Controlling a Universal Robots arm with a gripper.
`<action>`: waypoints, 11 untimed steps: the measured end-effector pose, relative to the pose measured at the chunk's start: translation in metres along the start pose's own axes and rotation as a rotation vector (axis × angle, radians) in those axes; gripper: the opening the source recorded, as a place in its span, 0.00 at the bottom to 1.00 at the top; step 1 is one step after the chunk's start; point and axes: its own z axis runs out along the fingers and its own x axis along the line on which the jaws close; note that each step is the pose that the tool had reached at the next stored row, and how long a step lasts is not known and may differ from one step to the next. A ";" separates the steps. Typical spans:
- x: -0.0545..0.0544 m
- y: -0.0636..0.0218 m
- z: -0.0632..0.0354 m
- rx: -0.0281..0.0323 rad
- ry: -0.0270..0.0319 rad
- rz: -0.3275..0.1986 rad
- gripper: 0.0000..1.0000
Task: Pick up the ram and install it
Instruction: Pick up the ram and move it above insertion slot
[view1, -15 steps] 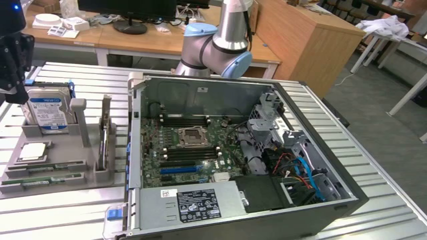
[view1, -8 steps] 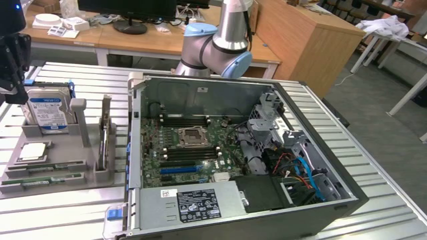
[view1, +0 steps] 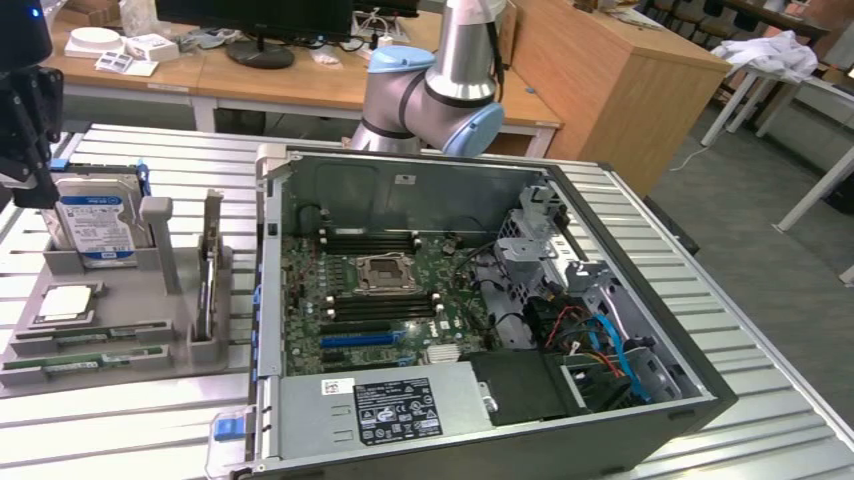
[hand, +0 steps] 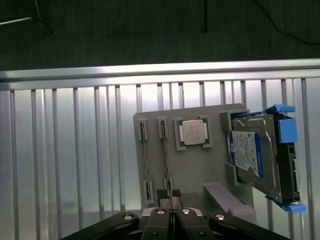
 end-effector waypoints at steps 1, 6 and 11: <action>0.000 -0.0001 0.0000 0.0016 -0.0001 0.000 0.11; 0.000 0.0000 0.0001 0.0018 -0.0001 -0.005 0.11; 0.000 0.0000 0.0001 0.0015 0.0006 -0.028 0.11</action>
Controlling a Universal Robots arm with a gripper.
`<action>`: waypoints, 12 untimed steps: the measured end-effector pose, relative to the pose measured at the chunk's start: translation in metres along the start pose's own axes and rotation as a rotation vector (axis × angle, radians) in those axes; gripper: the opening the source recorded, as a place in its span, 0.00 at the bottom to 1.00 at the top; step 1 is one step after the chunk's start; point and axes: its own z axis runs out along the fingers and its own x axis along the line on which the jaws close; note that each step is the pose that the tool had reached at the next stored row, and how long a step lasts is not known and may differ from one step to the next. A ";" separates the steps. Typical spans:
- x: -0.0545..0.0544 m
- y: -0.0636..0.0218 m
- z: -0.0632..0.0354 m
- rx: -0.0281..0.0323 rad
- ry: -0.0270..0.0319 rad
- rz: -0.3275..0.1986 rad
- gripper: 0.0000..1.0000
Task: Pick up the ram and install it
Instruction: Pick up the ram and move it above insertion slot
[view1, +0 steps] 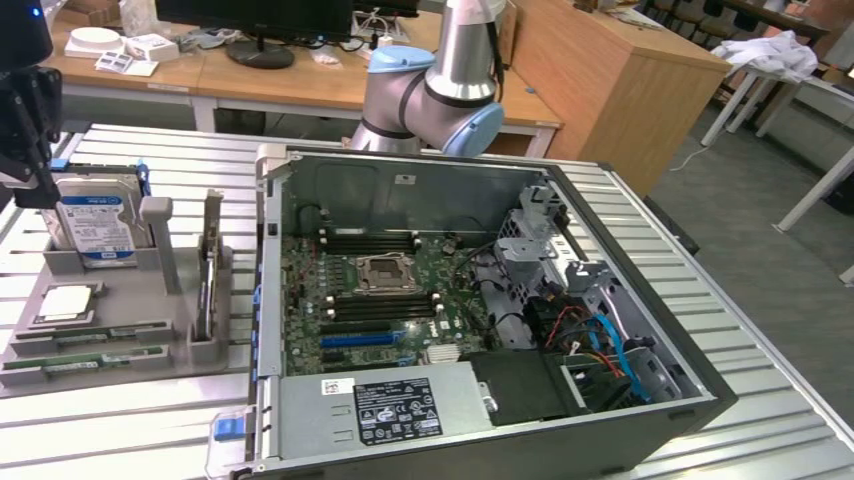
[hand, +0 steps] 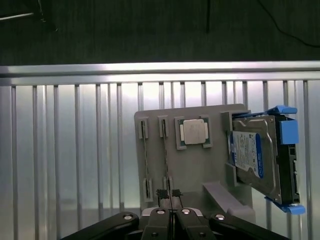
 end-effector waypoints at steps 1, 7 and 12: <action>0.000 0.0000 0.0000 0.0000 0.0002 -0.006 0.11; 0.000 0.0000 0.0000 -0.0001 0.0005 -0.016 0.11; 0.000 0.0000 0.0000 -0.0001 0.0005 -0.016 0.11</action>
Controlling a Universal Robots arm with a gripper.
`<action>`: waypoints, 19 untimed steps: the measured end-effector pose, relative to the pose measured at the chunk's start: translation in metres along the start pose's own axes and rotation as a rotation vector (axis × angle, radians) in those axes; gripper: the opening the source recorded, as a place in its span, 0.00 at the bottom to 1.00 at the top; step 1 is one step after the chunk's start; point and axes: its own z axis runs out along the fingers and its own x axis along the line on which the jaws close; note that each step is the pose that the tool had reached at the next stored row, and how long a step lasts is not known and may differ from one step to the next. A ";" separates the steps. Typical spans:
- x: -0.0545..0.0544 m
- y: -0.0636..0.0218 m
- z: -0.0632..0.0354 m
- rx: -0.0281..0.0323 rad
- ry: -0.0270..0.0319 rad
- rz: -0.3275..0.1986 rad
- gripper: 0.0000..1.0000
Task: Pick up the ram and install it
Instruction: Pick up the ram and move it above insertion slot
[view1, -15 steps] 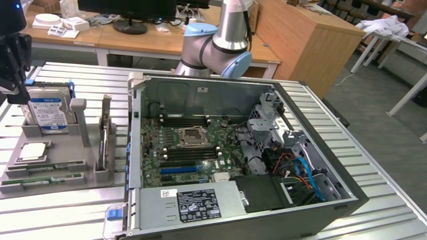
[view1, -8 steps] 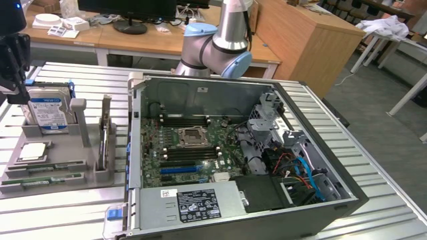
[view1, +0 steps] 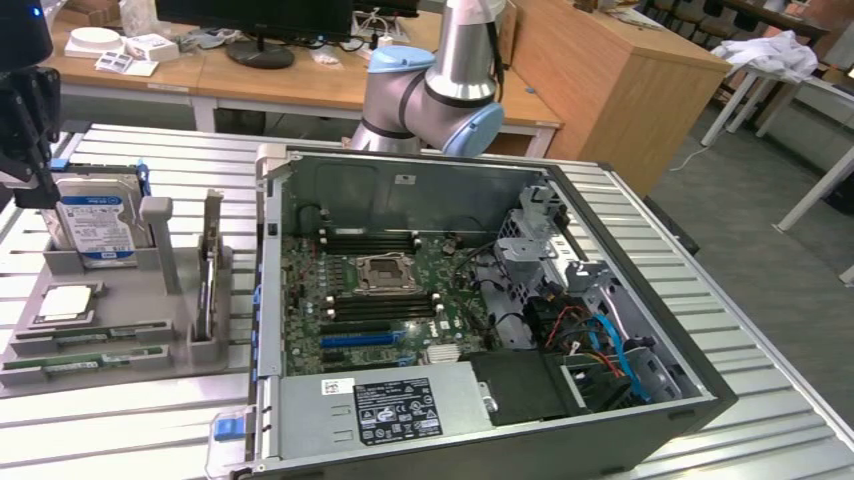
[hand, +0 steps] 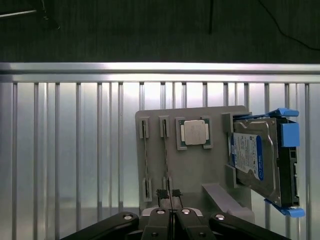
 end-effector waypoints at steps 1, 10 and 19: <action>0.000 0.0000 0.0000 0.0000 -0.0001 0.000 0.11; 0.000 0.0000 0.0000 0.0000 0.0000 0.000 0.30; 0.000 0.0000 0.0001 0.0011 0.0002 -0.012 0.30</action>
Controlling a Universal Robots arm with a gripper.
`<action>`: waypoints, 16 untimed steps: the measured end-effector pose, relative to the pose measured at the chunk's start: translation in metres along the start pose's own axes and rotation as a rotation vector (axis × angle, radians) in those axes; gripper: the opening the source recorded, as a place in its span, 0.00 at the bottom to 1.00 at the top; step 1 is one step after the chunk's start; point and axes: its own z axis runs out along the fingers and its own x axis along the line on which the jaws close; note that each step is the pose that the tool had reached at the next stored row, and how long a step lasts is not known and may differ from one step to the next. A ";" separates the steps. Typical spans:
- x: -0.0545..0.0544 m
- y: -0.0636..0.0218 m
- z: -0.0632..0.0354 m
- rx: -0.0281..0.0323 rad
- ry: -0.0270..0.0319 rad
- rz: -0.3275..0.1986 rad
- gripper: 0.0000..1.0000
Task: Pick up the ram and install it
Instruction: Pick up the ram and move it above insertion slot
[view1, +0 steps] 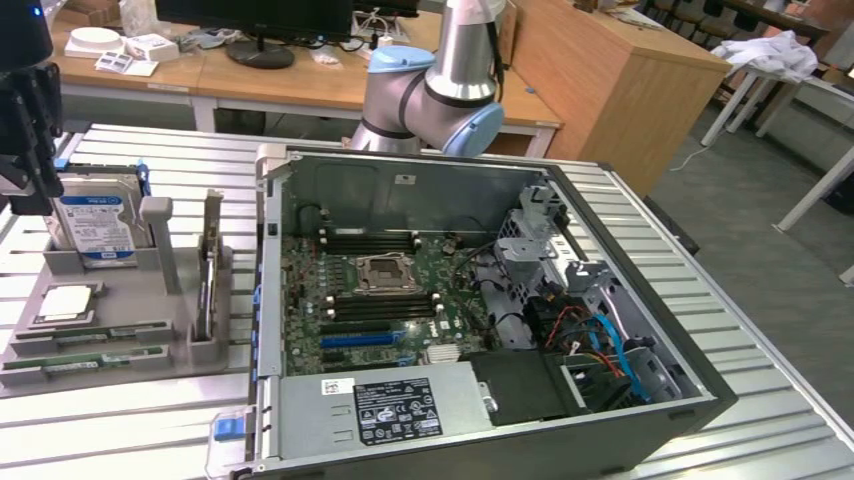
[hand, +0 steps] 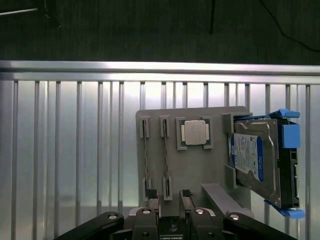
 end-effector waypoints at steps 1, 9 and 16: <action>0.000 0.0000 0.0002 0.0008 0.0002 0.000 0.30; 0.000 0.0000 0.0025 0.0090 0.0000 0.000 0.30; 0.000 0.0000 0.0080 0.0091 -0.0071 0.000 0.30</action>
